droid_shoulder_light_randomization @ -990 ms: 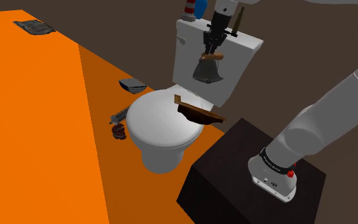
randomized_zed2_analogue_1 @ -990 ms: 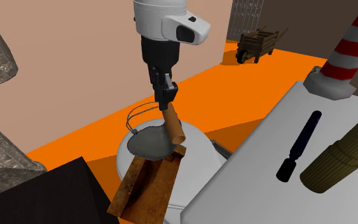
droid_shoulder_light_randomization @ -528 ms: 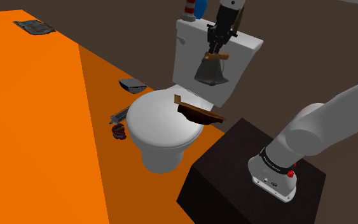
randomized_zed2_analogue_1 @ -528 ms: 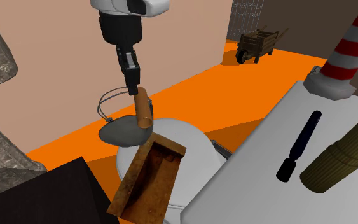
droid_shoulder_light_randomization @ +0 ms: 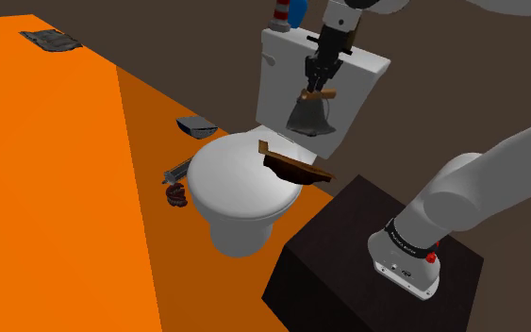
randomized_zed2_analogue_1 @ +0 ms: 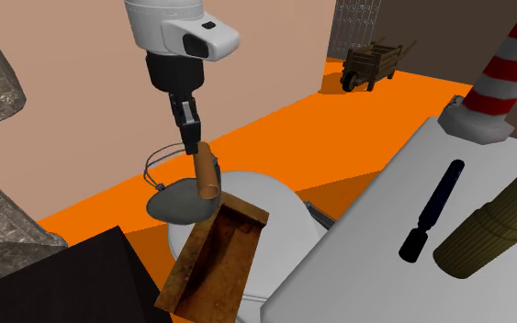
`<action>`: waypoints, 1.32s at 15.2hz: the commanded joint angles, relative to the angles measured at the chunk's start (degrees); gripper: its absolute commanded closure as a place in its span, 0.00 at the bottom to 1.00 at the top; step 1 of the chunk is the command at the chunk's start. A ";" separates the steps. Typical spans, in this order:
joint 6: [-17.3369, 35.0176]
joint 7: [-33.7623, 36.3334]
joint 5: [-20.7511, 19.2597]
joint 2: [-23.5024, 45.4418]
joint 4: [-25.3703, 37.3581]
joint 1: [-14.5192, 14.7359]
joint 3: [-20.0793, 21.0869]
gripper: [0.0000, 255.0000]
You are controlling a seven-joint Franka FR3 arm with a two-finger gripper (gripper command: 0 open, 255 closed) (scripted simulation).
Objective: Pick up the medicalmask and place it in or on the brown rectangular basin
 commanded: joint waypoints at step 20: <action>16.61 -2.02 1.02 4.01 -12.65 0.22 0.03 1.00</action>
